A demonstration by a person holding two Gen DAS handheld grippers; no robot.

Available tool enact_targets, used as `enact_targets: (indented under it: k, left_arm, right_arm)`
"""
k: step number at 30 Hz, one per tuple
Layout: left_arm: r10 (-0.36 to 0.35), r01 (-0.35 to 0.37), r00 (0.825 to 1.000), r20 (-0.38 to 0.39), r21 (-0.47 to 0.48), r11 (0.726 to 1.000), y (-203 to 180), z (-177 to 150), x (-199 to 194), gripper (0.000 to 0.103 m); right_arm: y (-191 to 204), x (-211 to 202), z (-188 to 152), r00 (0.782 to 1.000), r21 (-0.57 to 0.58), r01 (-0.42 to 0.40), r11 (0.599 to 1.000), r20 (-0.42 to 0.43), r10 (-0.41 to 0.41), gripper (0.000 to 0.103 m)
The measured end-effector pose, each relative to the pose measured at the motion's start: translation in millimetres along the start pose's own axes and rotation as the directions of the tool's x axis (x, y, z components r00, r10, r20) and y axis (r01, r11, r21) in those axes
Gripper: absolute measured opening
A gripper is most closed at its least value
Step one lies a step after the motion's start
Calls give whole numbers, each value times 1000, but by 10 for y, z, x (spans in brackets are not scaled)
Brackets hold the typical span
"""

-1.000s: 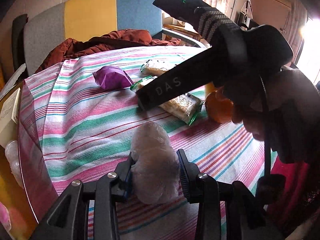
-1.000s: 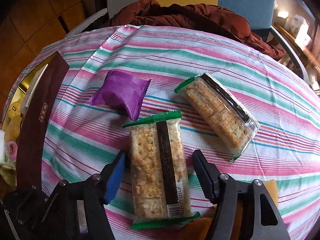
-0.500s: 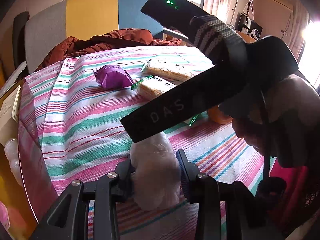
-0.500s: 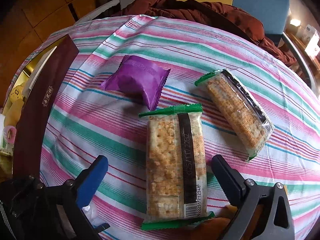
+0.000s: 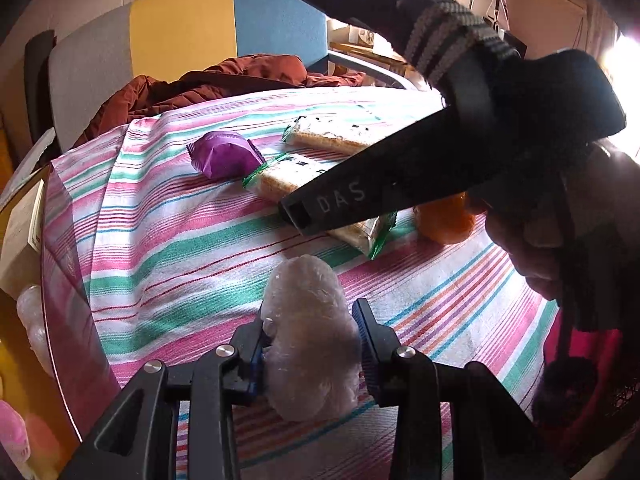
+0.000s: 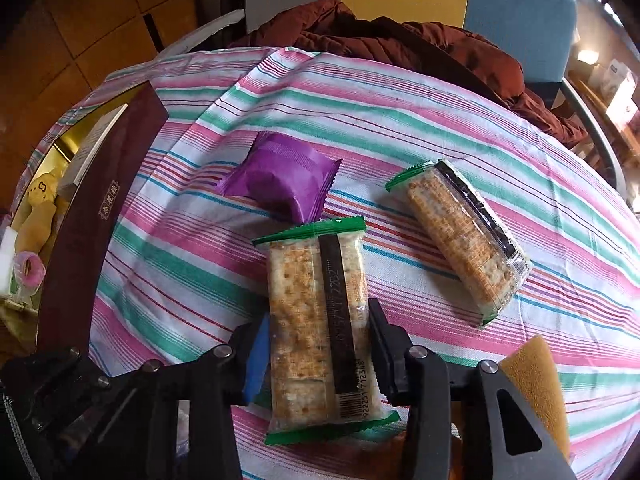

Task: Organize objects
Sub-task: 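Hold the bundle in the left gripper while the right gripper grasps a granola snack bar, then carry the bundle into the gold tray with left gripper while right gripper drops the snack bar there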

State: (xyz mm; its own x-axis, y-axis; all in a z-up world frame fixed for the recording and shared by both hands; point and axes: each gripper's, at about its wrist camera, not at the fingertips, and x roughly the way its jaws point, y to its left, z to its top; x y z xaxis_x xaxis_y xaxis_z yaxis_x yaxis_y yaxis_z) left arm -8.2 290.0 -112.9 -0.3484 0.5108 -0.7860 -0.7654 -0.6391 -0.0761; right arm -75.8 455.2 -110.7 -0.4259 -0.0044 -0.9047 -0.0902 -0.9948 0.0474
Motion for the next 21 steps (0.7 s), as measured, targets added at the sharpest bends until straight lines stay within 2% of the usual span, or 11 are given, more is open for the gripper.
enact_targets:
  k: [3, 7, 10, 15, 21]
  left_arm:
    - [-9, 8, 1000, -12, -14, 1000, 52, 33, -1, 35]
    - [-29, 29, 999, -20, -37, 999, 96, 59, -82, 35]
    - [-28, 28, 1000, 9, -23, 999, 95, 126, -244, 35]
    - [-29, 33, 997, 73, -48, 998, 184, 177, -703, 35]
    - [57, -32, 988, 142, -166, 986, 685, 135, -1228, 35]
  right_arm:
    - [36, -14, -4, 1000, -1, -24, 1000, 8, 24, 43]
    - [86, -173, 39, 989, 9, -112, 994, 93, 110, 43]
    - [124, -278, 53, 980, 8, -150, 989, 135, 148, 43]
    - [148, -387, 52, 973, 11, -166, 986, 167, 161, 43]
    - [204, -510, 55, 965, 42, -189, 981, 194, 177, 43]
